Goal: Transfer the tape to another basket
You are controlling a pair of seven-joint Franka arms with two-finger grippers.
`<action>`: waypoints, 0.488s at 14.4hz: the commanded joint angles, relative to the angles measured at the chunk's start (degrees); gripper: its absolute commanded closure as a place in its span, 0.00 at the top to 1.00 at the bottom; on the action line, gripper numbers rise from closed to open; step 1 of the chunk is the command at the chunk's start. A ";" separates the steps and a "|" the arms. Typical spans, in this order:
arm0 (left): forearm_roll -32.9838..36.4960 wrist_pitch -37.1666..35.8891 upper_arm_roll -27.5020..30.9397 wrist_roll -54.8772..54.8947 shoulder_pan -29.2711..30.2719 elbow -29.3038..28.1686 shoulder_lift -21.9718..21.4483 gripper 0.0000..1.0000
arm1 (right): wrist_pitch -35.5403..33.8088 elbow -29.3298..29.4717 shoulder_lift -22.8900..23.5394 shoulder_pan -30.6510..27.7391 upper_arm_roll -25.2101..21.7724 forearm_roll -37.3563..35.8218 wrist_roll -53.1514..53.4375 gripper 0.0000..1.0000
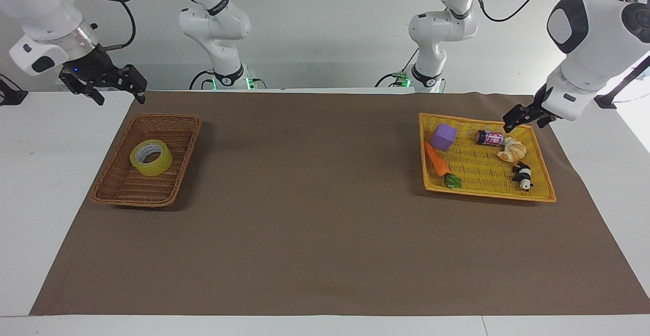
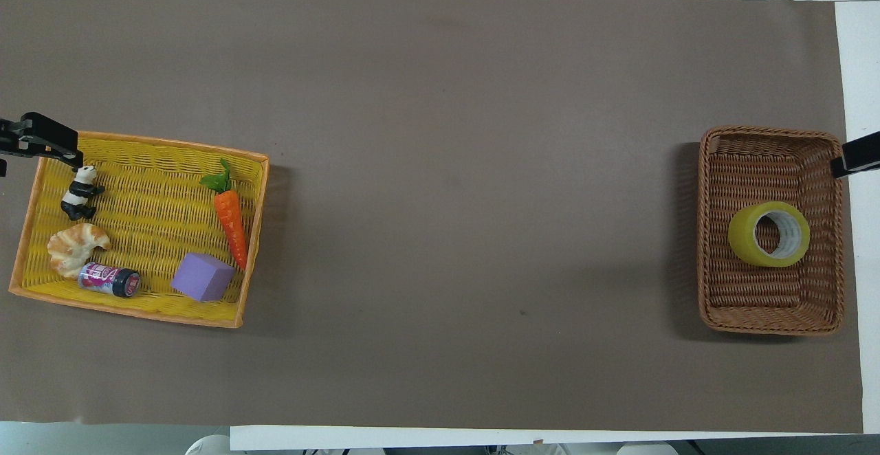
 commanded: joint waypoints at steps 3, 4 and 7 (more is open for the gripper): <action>0.86 1.16 -0.28 0.66 0.50 -1.47 -1.32 1.00 | -1.06 2.04 0.92 3.50 -1.99 -1.18 6.42 1.00; 0.86 1.16 -0.28 0.66 0.50 -1.47 -1.32 1.00 | -0.88 2.04 1.01 4.21 -3.56 -0.57 6.43 1.00; 0.86 1.16 -0.28 0.66 0.50 -1.47 -1.32 1.00 | -1.14 1.87 -1.08 5.35 -4.19 -0.30 6.70 1.00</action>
